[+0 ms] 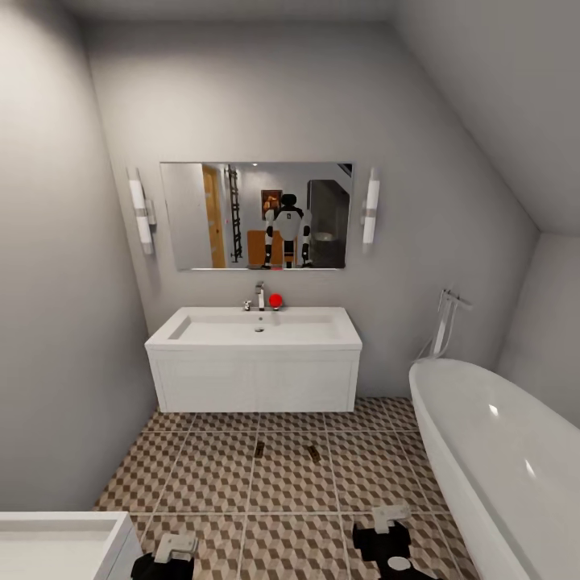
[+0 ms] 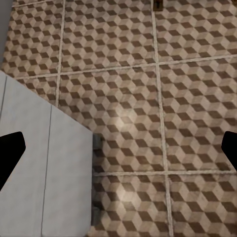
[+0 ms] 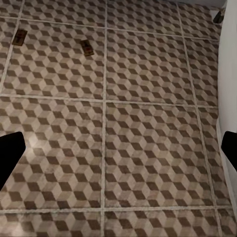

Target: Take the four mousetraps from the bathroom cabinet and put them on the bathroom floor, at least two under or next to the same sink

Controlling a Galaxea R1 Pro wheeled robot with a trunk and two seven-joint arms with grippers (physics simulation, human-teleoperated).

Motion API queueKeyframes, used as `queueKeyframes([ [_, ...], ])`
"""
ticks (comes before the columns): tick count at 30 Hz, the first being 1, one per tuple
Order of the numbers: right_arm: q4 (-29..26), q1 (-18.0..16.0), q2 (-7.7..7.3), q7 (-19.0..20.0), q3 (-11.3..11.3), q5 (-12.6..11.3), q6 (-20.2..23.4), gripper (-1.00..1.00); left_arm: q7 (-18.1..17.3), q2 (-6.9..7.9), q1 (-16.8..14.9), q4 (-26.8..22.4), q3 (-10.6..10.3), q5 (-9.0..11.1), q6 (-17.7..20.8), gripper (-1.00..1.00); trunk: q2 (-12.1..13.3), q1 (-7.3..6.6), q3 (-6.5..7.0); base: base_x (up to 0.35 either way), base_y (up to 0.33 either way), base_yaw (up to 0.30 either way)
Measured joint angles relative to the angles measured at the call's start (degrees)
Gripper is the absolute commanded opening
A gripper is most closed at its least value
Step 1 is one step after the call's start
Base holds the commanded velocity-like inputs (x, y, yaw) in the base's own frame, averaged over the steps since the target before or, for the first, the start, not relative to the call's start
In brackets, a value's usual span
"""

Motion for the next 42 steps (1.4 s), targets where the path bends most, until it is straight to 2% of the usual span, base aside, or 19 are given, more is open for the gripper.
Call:
queueKeyframes([
  [9, 0.0, 0.0, 0.13, 0.2, 0.0, -0.1, 0.0, 1.00, -0.3, -0.27, 0.0, 0.0, 1.1, 0.0, 0.0, 1.00, 0.0, 0.00, 0.00, 0.000, 0.000, 0.000],
  [42, -0.2, 0.0, 0.19, 0.1, 0.0, -0.2, 0.0, 1.00, -0.3, -0.12, 0.2, 0.0, 1.2, 0.0, 0.0, 1.00, 0.0, 0.00, 0.00, 0.000, 0.000, 0.000],
])
